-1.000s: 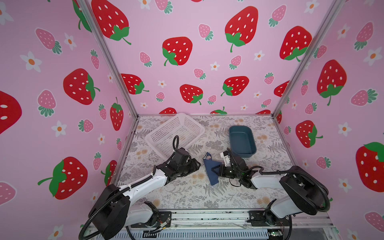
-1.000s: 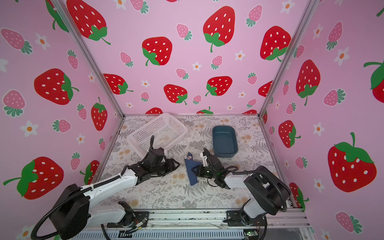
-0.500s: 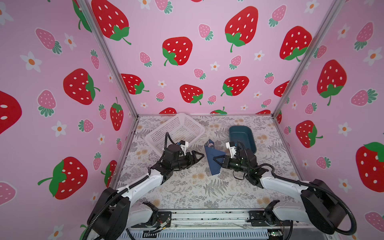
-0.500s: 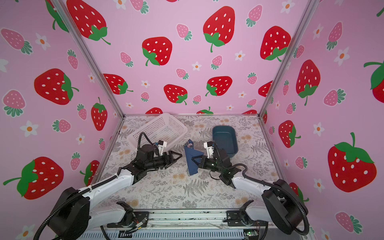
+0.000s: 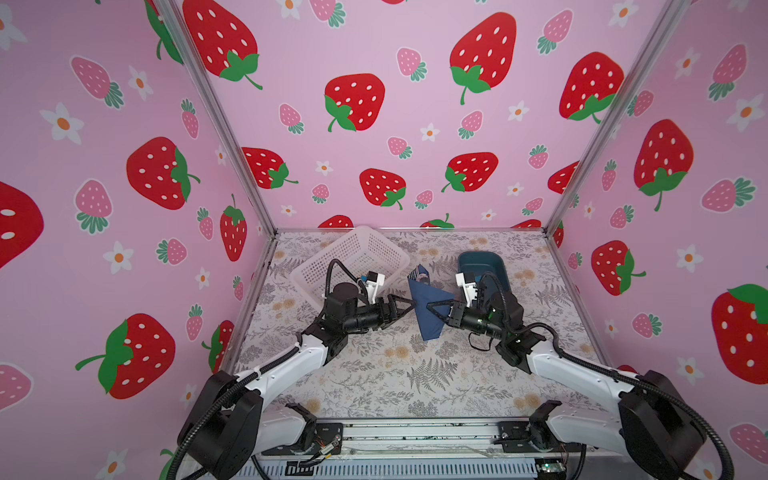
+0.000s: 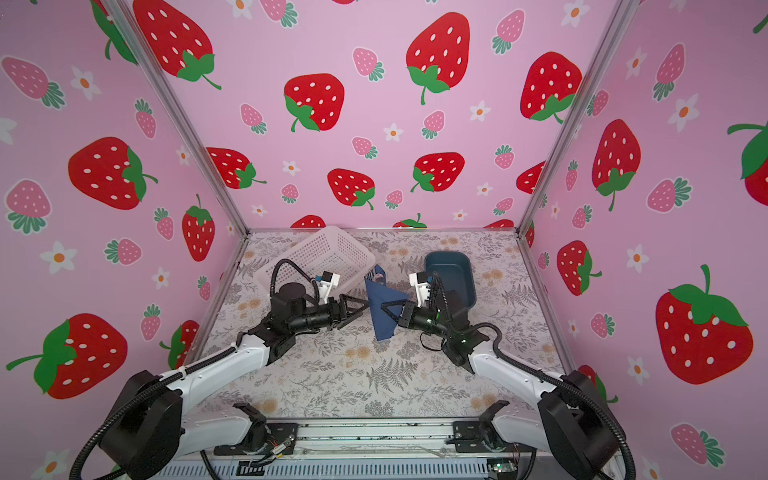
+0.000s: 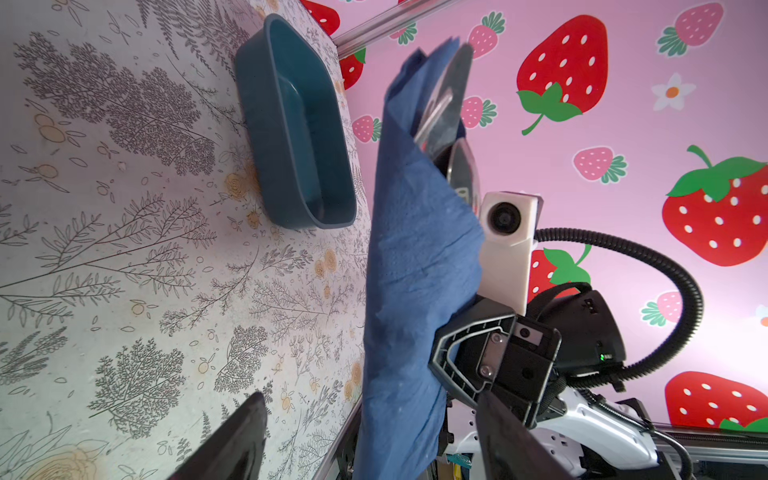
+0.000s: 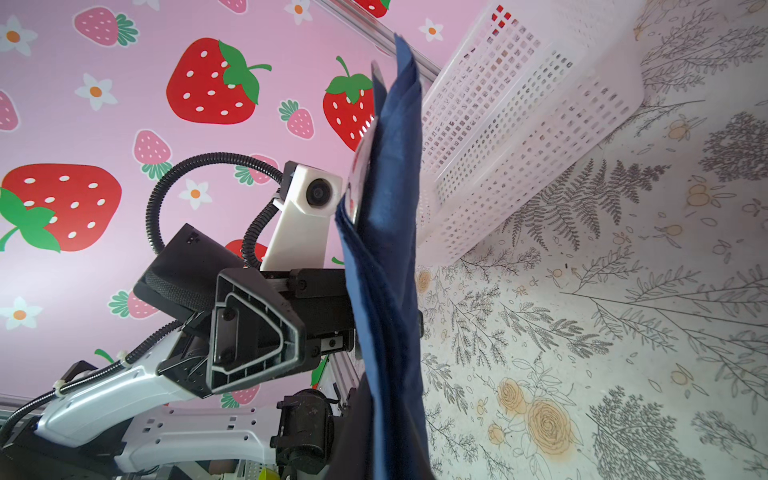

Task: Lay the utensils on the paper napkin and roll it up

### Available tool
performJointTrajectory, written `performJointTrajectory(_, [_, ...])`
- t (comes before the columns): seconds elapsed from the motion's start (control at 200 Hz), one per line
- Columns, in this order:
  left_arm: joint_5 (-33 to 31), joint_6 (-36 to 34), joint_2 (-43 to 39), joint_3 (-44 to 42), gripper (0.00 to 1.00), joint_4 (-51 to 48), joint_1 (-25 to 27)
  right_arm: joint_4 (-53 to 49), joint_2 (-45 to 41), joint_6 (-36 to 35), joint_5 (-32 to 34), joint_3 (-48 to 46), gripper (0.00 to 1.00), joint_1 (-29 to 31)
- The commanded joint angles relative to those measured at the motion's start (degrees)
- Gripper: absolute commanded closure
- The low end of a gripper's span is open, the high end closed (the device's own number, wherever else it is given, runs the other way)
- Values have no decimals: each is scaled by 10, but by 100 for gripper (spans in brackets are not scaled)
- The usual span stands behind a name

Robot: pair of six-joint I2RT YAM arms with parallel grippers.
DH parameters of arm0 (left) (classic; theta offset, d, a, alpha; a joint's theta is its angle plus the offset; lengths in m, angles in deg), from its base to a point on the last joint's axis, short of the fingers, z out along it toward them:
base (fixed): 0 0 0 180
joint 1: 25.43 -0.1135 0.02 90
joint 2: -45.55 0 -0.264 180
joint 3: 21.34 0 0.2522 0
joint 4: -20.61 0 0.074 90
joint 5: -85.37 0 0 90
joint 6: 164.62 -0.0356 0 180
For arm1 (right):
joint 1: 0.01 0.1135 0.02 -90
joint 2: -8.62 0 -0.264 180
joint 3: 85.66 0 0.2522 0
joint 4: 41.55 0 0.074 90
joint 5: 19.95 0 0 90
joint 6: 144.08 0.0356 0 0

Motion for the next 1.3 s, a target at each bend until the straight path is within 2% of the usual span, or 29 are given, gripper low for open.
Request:
performJointTrajectory(0.0, [18, 7, -11, 19, 20, 27, -2, 18, -9, 15, -11, 25, 93, -4])
performJointTrajectory(0.25, [21, 16, -11, 20, 20, 32, -2, 22, -16, 21, -17, 33, 93, -4])
performJointTrajectory(0.74, [62, 99, 37, 19, 17, 173, 0, 25, -30, 31, -30, 44, 93, -5])
performJointTrajectory(0.87, [62, 91, 38, 23, 18, 178, 4, 31, -32, 34, -34, 49, 93, -5])
performJointTrajectory(1.125, [68, 81, 48, 38, 22, 185, 14, 77, -19, 62, -55, 56, 93, -4])
performJointTrajectory(1.295, [78, 108, 66, 51, 32, 241, 20, 102, -14, 78, -66, 55, 93, -5])
